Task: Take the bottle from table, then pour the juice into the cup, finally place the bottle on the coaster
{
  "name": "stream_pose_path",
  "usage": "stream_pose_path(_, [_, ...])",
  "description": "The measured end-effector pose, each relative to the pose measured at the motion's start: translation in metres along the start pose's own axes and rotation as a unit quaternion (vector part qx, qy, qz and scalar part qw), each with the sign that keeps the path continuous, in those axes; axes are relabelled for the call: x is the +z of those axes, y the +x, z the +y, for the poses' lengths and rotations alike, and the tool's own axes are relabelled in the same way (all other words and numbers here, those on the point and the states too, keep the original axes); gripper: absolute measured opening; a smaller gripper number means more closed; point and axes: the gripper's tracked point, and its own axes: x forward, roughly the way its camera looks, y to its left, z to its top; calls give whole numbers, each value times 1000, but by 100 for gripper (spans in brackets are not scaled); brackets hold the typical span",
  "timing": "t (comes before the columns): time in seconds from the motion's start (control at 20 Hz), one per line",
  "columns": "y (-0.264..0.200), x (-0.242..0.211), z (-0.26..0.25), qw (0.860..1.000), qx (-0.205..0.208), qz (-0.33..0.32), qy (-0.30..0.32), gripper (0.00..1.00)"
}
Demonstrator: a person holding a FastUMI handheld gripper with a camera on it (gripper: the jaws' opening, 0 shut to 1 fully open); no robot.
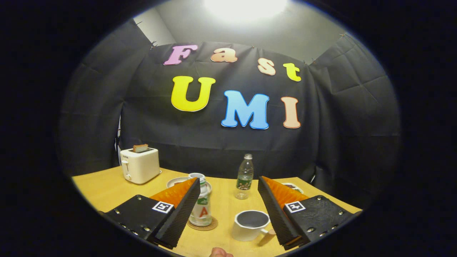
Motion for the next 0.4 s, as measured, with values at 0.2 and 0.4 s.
stream_pose_path(0.2, [-2, -28, -80, 999, -7, -18, -44, 96])
stream_pose_path(0.4, [12, -77, -145, 995, 11, 7, -94, 96])
